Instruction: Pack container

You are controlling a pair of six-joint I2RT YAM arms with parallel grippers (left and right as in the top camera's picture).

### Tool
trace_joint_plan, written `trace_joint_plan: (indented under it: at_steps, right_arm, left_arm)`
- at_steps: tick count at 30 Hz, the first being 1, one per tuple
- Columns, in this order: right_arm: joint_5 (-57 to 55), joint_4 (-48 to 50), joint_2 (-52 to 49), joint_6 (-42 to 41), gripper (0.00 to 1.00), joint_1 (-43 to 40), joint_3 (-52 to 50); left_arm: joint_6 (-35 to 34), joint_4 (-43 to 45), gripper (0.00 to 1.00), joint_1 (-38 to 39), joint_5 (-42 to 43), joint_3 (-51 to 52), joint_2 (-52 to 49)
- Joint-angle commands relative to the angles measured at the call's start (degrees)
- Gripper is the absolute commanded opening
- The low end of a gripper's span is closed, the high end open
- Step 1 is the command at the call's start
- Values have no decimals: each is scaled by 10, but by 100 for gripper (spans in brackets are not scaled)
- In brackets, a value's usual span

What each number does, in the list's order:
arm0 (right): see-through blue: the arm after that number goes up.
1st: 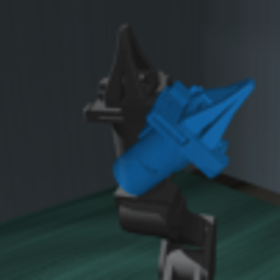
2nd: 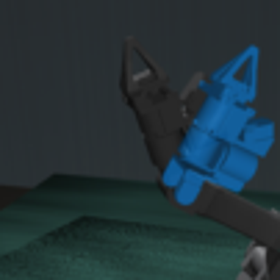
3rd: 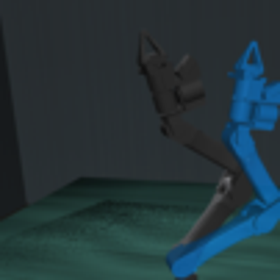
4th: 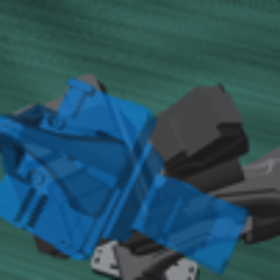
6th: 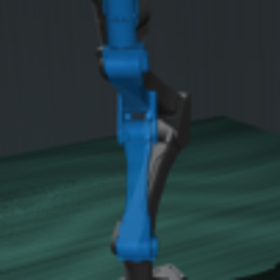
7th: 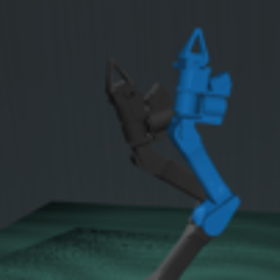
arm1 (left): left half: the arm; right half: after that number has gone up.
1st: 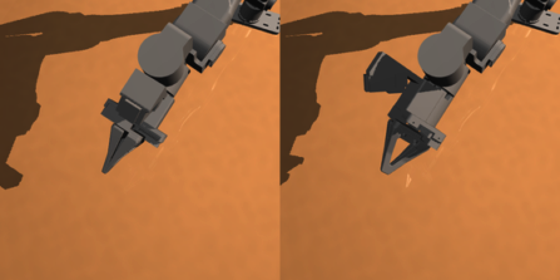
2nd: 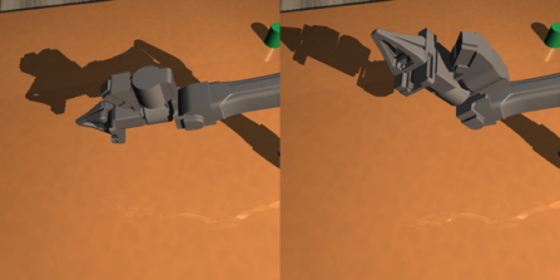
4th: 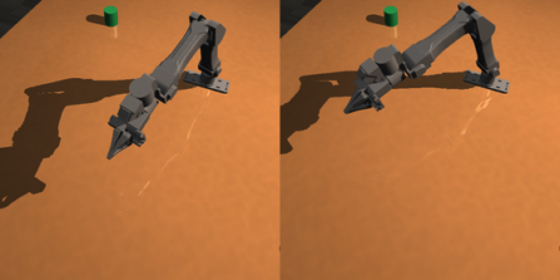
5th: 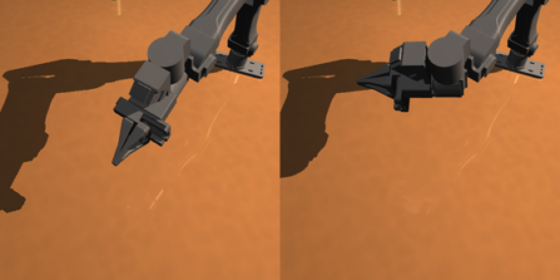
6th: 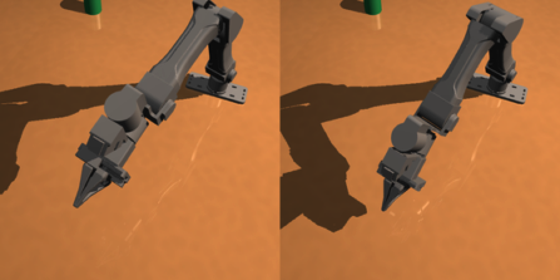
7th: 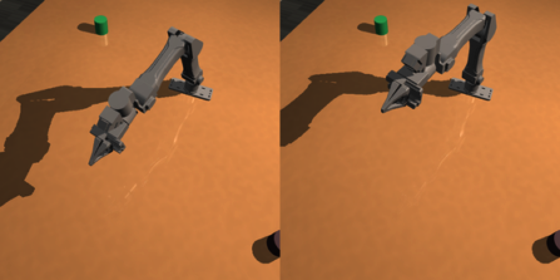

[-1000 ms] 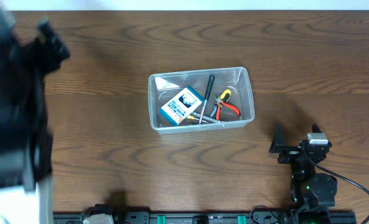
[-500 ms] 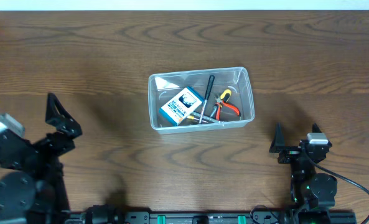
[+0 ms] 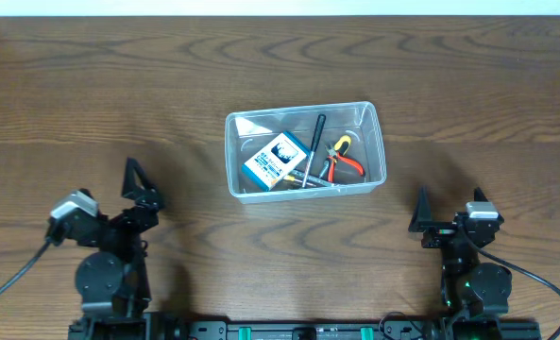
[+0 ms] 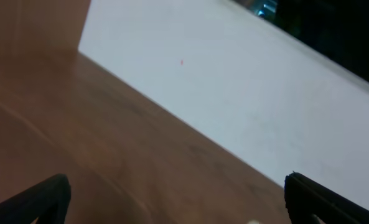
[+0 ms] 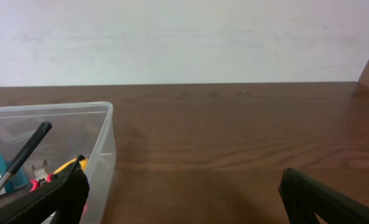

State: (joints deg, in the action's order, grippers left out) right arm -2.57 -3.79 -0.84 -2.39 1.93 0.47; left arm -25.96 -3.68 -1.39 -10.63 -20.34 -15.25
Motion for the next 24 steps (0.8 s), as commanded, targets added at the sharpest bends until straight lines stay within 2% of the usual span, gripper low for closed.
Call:
trace_joint_plan:
  at_steps: [1, 12, 24]
  right_arm:
    - [-6, -2, 5, -1, 99, -5, -2]
    - [-6, -2, 5, -1, 99, -5, -2]
    - [-6, -2, 5, -1, 99, -5, -2]
  left_arm:
    - [-34, 16, 98, 7, 3, 40, 23]
    - [-39, 16, 98, 8, 21, 121, 86]
    - [-47, 16, 98, 8, 23, 161, 129]
